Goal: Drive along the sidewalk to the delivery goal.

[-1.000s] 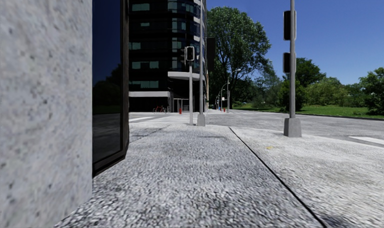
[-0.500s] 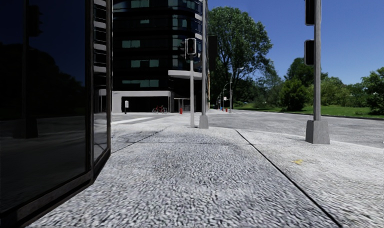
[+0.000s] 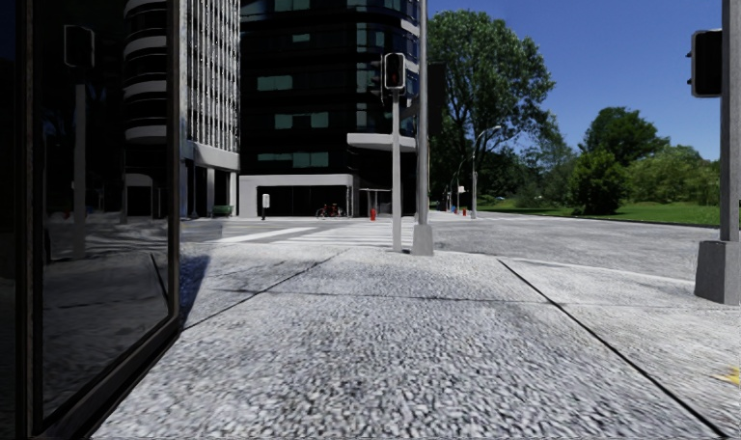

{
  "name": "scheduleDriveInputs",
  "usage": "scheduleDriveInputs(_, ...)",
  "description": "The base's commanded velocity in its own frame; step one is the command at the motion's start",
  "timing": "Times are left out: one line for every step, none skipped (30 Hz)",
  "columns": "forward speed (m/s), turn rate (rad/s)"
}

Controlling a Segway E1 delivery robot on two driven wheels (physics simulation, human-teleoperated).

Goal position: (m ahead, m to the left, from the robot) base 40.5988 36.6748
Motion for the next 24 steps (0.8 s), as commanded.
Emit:
scheduleDriveInputs(2.0, 0.28)
scheduleDriveInputs(2.0, 0.28)
scheduleDriveInputs(2.0, 0.28)
scheduleDriveInputs(2.0, 0.28)
scheduleDriveInputs(2.0, 0.28)
scheduleDriveInputs(2.0, 0.28)
scheduleDriveInputs(2.0, 0.28)
scheduleDriveInputs(2.0, 0.28)
scheduleDriveInputs(2.0, 0.28)
scheduleDriveInputs(2.0, 0.28)
scheduleDriveInputs(2.0, 0.28)
scheduleDriveInputs(2.0, 0.28)
scheduleDriveInputs(2.0, 0.28)
scheduleDriveInputs(2.0, 0.28)
scheduleDriveInputs(2.0, 0.28)
scheduleDriveInputs(2.0, 0.28)
scheduleDriveInputs(2.0, 0.28)
scheduleDriveInputs(2.0, 0.28)
scheduleDriveInputs(2.0, 0.28)
scheduleDriveInputs(2.0, 0.28)
scheduleDriveInputs(2.0, 0.22)
scheduleDriveInputs(2.0, 0.22)
scheduleDriveInputs(2.0, 0.18)
scheduleDriveInputs(2.0, 0.16)
